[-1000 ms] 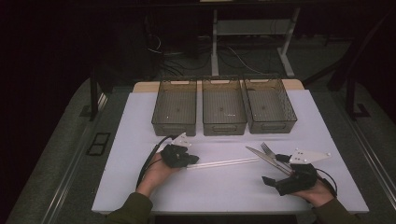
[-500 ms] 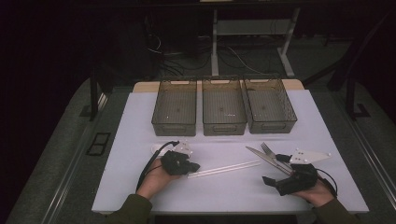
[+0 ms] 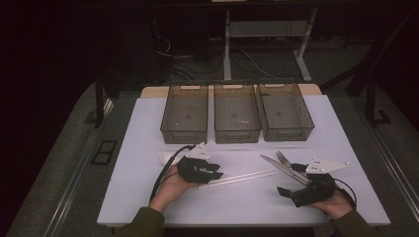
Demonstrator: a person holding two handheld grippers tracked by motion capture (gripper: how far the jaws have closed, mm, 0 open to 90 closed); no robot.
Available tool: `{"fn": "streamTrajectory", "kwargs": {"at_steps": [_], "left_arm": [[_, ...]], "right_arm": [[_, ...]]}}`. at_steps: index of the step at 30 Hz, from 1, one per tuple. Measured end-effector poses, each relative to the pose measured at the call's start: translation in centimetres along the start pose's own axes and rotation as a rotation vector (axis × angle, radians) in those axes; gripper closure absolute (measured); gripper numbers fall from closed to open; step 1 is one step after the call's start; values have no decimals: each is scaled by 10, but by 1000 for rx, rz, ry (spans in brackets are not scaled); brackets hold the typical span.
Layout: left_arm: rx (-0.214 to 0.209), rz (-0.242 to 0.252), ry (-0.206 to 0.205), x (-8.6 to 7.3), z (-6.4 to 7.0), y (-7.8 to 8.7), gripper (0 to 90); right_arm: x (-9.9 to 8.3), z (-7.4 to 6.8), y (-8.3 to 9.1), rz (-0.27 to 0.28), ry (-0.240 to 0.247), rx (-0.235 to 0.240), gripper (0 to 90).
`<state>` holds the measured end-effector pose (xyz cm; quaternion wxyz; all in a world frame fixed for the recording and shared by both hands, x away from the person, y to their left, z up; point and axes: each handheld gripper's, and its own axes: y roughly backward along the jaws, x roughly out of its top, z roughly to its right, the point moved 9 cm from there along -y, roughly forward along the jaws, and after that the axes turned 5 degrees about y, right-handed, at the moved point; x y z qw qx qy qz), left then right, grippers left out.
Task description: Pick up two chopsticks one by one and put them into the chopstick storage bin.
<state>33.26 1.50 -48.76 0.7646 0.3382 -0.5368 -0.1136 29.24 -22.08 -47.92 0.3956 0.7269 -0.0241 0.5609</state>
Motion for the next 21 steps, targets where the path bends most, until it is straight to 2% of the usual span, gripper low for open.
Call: {"fn": "streamTrajectory", "kwargs": {"at_steps": [5,7,12,21], "left_arm": [[-10,11,-18,8,5,-13,653],[-23,10,-25,10,8,-20,688],[-37,-17,-47,7,10,-32,748],[-28,-52,-52,0,7,-38,796]], "right_arm": [[0,0,0,-1,0,2,11],[0,0,-1,-1,2,2,11],[0,0,-1,0,2,2,11],[0,0,0,2,0,3,11]]}}
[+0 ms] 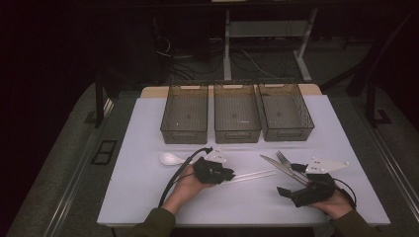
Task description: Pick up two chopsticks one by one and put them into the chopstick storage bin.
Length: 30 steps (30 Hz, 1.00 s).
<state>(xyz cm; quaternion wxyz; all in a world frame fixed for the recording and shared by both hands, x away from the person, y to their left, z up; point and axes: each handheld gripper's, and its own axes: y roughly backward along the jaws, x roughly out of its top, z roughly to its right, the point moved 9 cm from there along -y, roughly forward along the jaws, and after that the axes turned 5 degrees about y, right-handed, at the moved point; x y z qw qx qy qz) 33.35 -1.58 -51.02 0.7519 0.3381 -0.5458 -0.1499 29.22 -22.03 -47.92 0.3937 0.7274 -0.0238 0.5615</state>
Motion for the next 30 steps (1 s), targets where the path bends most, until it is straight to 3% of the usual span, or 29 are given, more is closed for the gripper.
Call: {"fn": "streamTrajectory", "kwargs": {"at_steps": [30], "left_arm": [[1,2,-71,-3,-1,-2,839]], "right_arm": [[0,-1,0,1,1,6,11]]}}
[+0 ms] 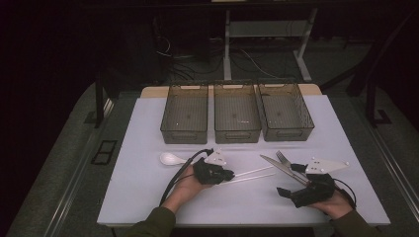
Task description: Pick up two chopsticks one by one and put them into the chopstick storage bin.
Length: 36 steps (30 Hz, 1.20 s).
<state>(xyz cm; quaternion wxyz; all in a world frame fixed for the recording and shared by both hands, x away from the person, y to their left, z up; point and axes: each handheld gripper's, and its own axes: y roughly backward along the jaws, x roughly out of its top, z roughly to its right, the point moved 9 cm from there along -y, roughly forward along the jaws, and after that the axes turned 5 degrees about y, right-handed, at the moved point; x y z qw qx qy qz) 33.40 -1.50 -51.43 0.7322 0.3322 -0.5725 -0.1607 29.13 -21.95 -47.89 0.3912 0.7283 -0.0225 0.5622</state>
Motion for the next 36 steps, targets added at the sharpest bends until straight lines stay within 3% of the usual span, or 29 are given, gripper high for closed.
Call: {"fn": "streamTrajectory", "kwargs": {"at_steps": [5,14,28,34,36], "left_arm": [[28,2,-10,1,-3,4,839],[32,49,4,8,-3,15,839],[54,201,1,33,-3,52,841],[53,291,22,44,-4,72,840],[56,301,26,45,-4,75,841]], "right_arm": [[0,0,0,2,1,0,11],[0,0,0,3,1,-1,11],[0,0,0,3,1,-1,11],[0,0,0,3,1,-1,11],[0,0,0,2,1,-1,11]]}}
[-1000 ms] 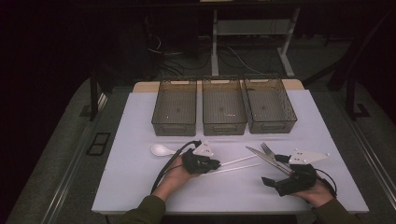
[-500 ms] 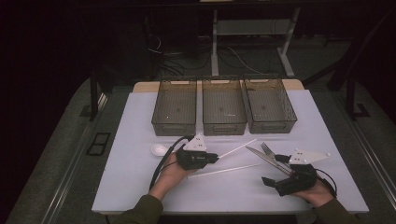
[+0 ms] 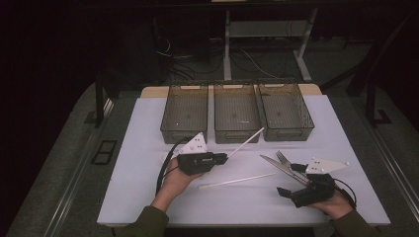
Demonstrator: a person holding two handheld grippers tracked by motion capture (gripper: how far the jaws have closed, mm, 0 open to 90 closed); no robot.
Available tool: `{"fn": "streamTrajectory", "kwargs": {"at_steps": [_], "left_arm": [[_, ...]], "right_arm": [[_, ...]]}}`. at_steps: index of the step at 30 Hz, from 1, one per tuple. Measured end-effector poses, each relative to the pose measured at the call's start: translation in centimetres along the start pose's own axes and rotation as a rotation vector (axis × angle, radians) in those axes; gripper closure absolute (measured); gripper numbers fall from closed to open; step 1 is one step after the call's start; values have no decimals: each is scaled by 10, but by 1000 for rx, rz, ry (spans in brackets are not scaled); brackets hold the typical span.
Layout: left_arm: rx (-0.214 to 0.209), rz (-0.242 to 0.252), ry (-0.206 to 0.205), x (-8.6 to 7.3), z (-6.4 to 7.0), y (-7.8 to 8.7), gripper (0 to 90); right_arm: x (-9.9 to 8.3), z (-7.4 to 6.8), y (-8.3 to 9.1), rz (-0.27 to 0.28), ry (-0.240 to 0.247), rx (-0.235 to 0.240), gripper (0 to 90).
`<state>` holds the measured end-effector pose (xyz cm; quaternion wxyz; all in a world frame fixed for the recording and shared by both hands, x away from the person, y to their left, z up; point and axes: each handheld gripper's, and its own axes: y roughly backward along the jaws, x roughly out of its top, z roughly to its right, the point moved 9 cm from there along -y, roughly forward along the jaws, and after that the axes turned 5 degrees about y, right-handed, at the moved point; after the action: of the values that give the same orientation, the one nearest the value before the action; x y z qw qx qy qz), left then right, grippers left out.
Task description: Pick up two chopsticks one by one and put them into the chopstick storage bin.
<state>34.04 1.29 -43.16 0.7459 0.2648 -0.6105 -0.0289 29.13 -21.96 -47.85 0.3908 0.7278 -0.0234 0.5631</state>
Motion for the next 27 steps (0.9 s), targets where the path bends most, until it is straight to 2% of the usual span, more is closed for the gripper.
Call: {"fn": "streamTrajectory", "kwargs": {"at_steps": [6,14,27], "left_arm": [[19,25,13,5,-6,10,841],[60,32,24,12,-18,23,841],[120,58,30,40,-47,42,841]], "right_arm": [[-1,-1,-2,-6,6,-2,11],[-2,1,-5,15,-27,-1,11],[-5,2,-7,0,-38,-3,11]]}}
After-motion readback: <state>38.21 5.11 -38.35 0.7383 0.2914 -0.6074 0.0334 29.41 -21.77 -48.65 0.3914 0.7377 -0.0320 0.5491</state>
